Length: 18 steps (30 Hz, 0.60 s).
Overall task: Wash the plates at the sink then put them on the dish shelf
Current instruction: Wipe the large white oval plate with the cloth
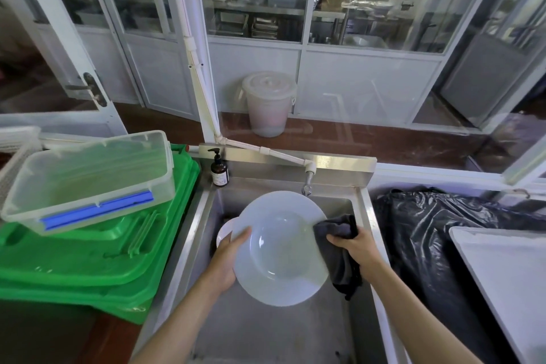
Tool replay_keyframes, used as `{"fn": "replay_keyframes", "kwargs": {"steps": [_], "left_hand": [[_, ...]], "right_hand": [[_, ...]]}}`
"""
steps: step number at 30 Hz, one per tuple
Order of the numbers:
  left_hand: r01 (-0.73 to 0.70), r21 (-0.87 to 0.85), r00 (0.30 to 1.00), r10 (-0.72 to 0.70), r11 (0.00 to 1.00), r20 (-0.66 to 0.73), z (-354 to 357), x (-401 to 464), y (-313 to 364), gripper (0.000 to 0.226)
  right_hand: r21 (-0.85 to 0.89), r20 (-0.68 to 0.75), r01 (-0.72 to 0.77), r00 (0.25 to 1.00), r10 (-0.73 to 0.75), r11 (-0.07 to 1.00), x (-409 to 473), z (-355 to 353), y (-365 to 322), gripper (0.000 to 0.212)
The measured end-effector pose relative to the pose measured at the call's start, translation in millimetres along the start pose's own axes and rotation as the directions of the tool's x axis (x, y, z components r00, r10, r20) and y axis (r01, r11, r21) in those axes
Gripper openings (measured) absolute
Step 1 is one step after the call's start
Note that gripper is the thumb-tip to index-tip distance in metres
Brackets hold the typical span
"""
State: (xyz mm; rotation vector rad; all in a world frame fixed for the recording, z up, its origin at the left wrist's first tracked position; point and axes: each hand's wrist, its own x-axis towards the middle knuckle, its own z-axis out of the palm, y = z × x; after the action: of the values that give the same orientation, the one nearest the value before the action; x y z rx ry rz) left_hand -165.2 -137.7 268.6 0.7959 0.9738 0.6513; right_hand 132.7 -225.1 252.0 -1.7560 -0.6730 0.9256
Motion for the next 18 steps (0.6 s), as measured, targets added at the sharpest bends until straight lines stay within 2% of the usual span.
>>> {"fn": "replay_keyframes", "kwargs": {"steps": [3,6,9,12,15,18], "left_hand": [[0.148,-0.128,0.987,-0.139,0.981,0.074,-5.6,-3.1,-5.8,0.042],[0.187,-0.14,0.982,-0.18,0.972,0.065,-4.9,-8.5,-11.5,0.043],[0.156,-0.19,0.988,-0.154,0.969,0.025,0.2,-12.0,-23.5,0.052],[0.117,-0.228,0.992,-0.125,0.966,-0.02,7.5,-17.9,-35.1,0.061],[0.072,-0.24,0.996,-0.084,0.968,-0.04,15.7,-23.0,-41.0,0.059],[-0.012,-0.194,1.0,0.011,0.981,-0.004,29.8,-33.3,-35.6,0.052]], "right_hand": [[0.017,0.021,-0.049,0.999,0.049,0.999,0.1,-0.2,4.4,0.027],[-0.015,0.049,-0.073,0.996,0.074,0.997,2.3,-1.6,2.1,0.027],[-0.062,0.045,-0.055,0.997,0.058,0.997,1.5,-0.8,-2.9,0.028],[-0.125,-0.059,0.041,0.997,-0.048,0.991,-5.5,4.0,-15.2,0.025],[-0.154,-0.098,0.167,0.978,-0.183,0.974,-17.0,13.4,-38.1,0.024],[-0.073,-0.094,0.271,0.956,-0.277,0.96,-28.5,30.7,-65.3,0.022]]}}
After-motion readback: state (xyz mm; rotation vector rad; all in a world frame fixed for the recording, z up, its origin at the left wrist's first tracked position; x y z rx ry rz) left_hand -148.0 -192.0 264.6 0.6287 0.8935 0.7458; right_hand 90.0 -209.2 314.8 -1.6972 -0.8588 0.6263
